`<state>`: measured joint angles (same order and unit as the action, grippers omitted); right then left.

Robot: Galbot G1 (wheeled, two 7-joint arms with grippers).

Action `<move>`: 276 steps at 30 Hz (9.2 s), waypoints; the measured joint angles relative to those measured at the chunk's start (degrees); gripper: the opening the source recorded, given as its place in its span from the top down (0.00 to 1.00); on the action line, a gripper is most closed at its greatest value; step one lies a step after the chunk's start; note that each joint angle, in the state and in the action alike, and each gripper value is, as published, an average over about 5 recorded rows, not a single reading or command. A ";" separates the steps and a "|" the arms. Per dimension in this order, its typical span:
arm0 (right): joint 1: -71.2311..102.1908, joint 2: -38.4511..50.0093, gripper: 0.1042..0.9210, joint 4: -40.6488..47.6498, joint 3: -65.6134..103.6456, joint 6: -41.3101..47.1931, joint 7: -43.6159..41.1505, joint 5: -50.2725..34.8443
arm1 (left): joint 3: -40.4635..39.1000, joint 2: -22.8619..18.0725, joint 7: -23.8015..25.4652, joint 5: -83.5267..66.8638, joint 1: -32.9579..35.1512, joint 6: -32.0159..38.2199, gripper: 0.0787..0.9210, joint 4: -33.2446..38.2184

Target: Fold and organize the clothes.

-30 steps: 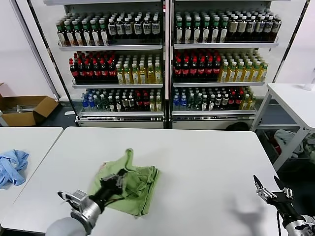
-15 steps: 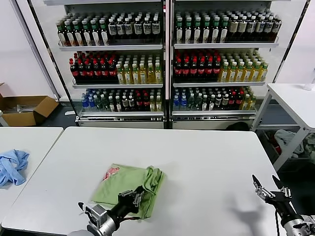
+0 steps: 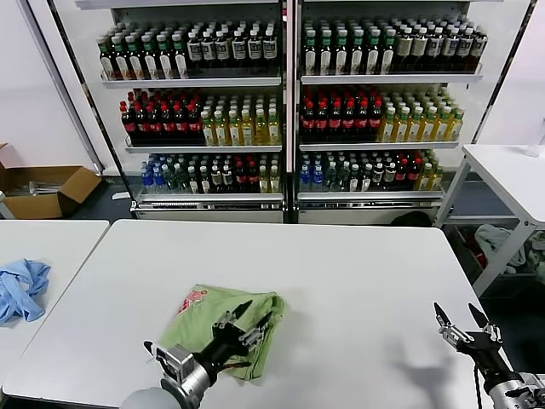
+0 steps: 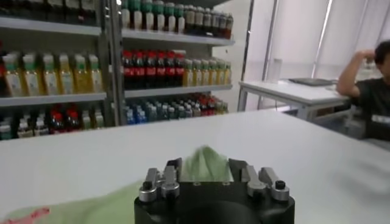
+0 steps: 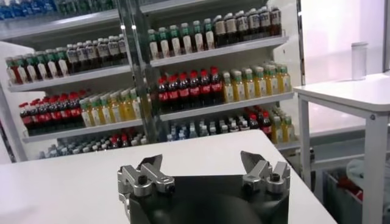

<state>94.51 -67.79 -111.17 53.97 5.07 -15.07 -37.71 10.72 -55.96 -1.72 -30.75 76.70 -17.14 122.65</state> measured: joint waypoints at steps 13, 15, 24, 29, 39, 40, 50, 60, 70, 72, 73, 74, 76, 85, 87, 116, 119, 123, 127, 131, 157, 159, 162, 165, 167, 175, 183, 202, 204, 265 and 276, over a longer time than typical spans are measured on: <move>0.34 0.36 0.12 -0.62 -0.25 0.04 -0.06 0.03 | 13.78 4.05 -2.10 -6.36 -0.49 -5.02 0.12 -6.06; 0.28 0.35 0.12 -0.58 -0.36 0.04 -0.07 0.11 | 14.89 4.45 -2.04 -6.75 0.06 -6.39 0.12 -7.59; 0.51 0.22 0.12 -0.68 -0.17 0.01 -0.05 0.33 | 16.32 4.56 0.19 -7.46 2.02 -11.71 0.12 -10.51; 0.45 0.19 0.12 -0.66 -0.05 -0.10 -0.05 0.33 | 15.87 4.61 1.73 -7.19 1.66 -13.16 0.12 -11.94; -0.16 0.33 0.12 -0.67 -0.24 -0.06 -0.06 0.48 | 14.07 4.39 4.49 -7.29 -0.05 -14.01 0.17 -14.79; -0.18 0.37 0.12 -0.58 -0.20 -0.06 -0.06 0.48 | 14.00 4.36 4.73 -7.30 -0.06 -13.96 0.19 -14.87; -0.46 0.26 0.12 0.07 -0.55 -0.11 -0.08 0.56 | 13.94 3.40 5.71 -7.47 0.91 -11.50 0.53 -14.98; -1.01 1.01 0.12 0.73 0.71 -0.14 0.11 -0.25 | 17.24 1.06 2.89 -10.23 3.78 -9.13 0.88 -13.54; -1.20 1.35 0.12 0.79 0.69 -0.44 -0.04 -0.91 | 30.67 0.49 -3.53 -16.72 8.03 -8.01 0.96 -11.96; -1.33 1.43 0.12 0.78 0.54 -0.48 -0.05 -0.97 | 34.33 1.05 -4.97 -17.45 8.44 -7.95 0.96 -12.28; -1.38 1.45 0.12 0.78 0.46 -0.50 -0.05 -0.99 | 36.21 1.41 -5.67 -17.72 8.58 -7.91 0.96 -12.52; -1.41 1.46 0.12 0.78 0.38 -0.54 -0.05 -1.01 | 38.04 1.80 -6.32 -17.92 8.70 -7.87 0.96 -12.76; -1.44 1.46 0.12 0.77 0.20 -0.61 -0.06 -1.02 | 41.53 2.70 -7.48 -18.17 8.88 -7.82 0.96 -13.17; -0.77 1.05 0.12 -0.06 0.33 -1.02 -0.38 -1.03 | 48.01 4.35 -11.40 -16.16 7.85 -8.43 0.96 -10.97; -0.53 0.88 0.12 -0.28 0.61 -1.13 -0.43 -1.03 | 47.33 4.11 -12.33 -15.37 7.25 -8.55 0.96 -9.43; 1.42 0.59 0.12 -5.33 1.06 1.20 0.22 0.39 | -6.49 -11.11 -23.93 -15.62 -15.06 -12.88 0.96 -6.70; 0.98 1.00 0.12 -5.97 -0.24 1.79 0.60 1.04 | -7.93 -12.08 -23.84 -17.16 -15.92 -12.67 0.95 -7.37; 0.23 1.76 0.12 -6.68 -2.70 3.04 1.36 2.00 | -8.56 -12.35 -22.35 -18.50 -16.29 -12.75 0.84 -7.48; -1.18 2.99 0.12 -7.01 -5.88 5.19 2.52 2.30 | -7.89 -11.81 -19.78 -19.51 -15.99 -12.98 0.71 -6.83; -3.55 4.39 0.12 -6.80 -9.50 7.81 3.83 2.28 | -6.52 -11.00 -17.50 -20.07 -15.26 -12.55 0.58 -5.70; -24.62 5.27 0.18 2.07 -42.65 22.30 12.60 3.72 | 12.84 -5.09 -6.26 -8.70 -8.35 -5.11 0.12 -5.15; -25.81 5.04 0.24 2.93 -44.43 22.69 12.81 4.01 | 13.68 -5.22 -5.84 -7.86 -7.89 -4.88 0.12 -5.25; -27.45 4.75 0.35 3.96 -46.69 23.05 12.97 4.63 | 14.84 -5.32 -5.45 -7.02 -7.43 -4.59 0.12 -5.40; -28.78 4.68 0.45 4.71 -48.34 23.20 12.82 5.48 | 15.85 -5.30 -5.22 -6.60 -7.17 -4.37 0.12 -5.51; -29.52 4.73 0.53 5.14 -49.09 23.15 12.55 6.17 | 16.29 -5.28 -5.11 -6.44 -7.06 -4.26 0.12 -5.59; -30.14 5.49 0.81 5.16 -49.60 22.34 9.95 10.53 | 17.48 -5.19 -4.50 -5.75 -6.72 -3.99 0.12 -6.33; -26.95 8.10 0.97 2.24 -43.99 22.13 6.34 16.50 | 18.36 -4.83 -4.02 -6.32 -6.48 -3.85 0.12 -7.31; -21.28 11.02 0.52 -4.08 -34.68 23.36 8.25 17.98 | 17.47 -5.06 -3.86 -7.87 -6.30 -3.81 0.12 -7.60; -21.51 10.67 0.45 -4.35 -34.87 22.68 9.25 17.44 | 17.56 -4.83 -3.86 -8.05 -6.28 -3.79 0.12 -7.54; -38.18 0.32 0.12 2.49 -50.63 19.88 15.17 11.95 | 19.03 -5.58 -3.44 -8.82 -5.28 -3.04 0.12 -7.65; -23.16 1.36 0.12 -4.38 -31.32 11.27 10.63 13.10 | 20.11 -6.06 -2.16 -7.75 -4.04 -1.81 0.12 -7.33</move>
<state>71.34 -66.43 -115.55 22.65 16.34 -4.44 -24.61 30.84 -62.01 -3.88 -38.50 72.66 -18.95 115.32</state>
